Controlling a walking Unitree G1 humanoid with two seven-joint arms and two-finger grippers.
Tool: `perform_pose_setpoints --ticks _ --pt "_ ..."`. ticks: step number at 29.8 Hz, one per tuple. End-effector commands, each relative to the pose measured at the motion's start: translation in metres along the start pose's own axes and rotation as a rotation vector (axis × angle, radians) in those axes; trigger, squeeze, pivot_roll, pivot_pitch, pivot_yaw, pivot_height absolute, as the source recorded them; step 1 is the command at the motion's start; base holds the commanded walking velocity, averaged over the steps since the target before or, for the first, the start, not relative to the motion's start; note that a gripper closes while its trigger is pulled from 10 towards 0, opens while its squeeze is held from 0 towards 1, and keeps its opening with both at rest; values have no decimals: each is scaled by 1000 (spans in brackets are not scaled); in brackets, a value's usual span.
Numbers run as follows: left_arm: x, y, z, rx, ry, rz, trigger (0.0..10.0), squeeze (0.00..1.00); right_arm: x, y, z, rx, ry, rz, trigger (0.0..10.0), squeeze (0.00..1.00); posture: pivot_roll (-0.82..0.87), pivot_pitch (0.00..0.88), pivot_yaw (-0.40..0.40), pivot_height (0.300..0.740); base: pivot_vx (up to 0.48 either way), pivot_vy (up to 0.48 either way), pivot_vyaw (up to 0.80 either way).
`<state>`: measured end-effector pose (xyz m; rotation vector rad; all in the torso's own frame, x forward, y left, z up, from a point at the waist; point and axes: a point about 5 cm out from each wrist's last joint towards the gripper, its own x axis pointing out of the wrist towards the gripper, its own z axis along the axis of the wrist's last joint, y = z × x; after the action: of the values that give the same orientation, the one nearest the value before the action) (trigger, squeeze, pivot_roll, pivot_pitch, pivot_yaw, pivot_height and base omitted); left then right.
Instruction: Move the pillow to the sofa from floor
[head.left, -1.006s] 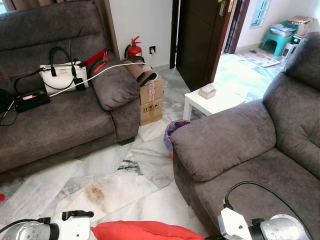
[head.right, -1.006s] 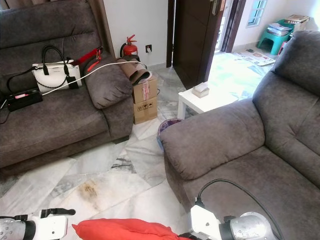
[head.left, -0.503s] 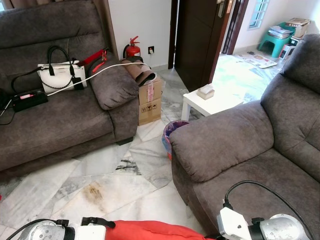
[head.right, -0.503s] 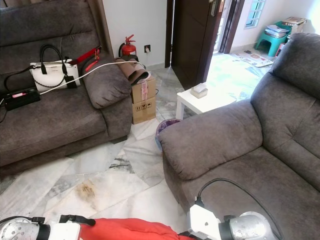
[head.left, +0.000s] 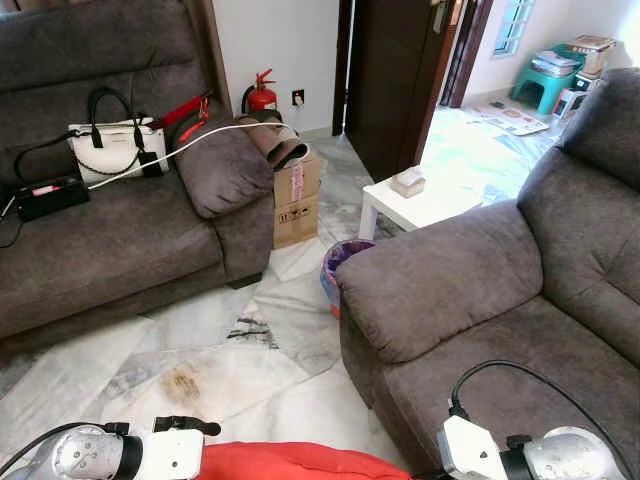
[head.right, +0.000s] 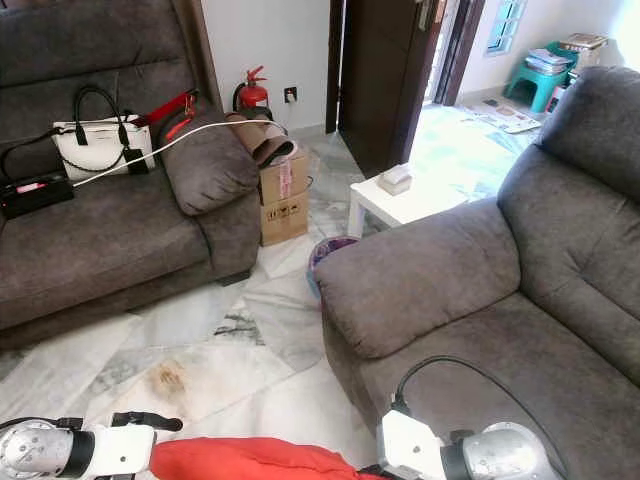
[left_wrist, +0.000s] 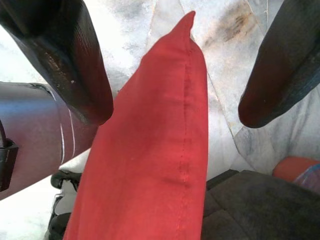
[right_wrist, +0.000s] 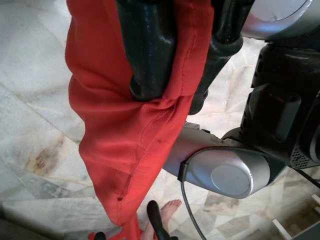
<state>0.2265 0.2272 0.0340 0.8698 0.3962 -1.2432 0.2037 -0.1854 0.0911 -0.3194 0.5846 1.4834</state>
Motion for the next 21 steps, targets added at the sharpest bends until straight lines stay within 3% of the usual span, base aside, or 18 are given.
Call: perform_pose_setpoints --ticks 1,8,11,21 --pt "0 -2 -2 0 1 -12 10000 0 -5 1 19 -72 -78 16 10000 0 -44 99 -9 740 0 0 0" --pt "4 -8 -7 -12 -2 -37 10000 0 -9 5 26 -77 -110 30 10000 0 -62 105 -14 740 0 0 0" --pt "6 -10 -12 -21 17 -50 10000 0 -18 11 27 -79 -97 40 10000 0 -78 109 -23 740 0 0 0" --pt "21 -2 -6 0 4 -45 10000 0 -39 22 35 -81 -78 53 10000 0 -129 119 -65 740 0 0 0"
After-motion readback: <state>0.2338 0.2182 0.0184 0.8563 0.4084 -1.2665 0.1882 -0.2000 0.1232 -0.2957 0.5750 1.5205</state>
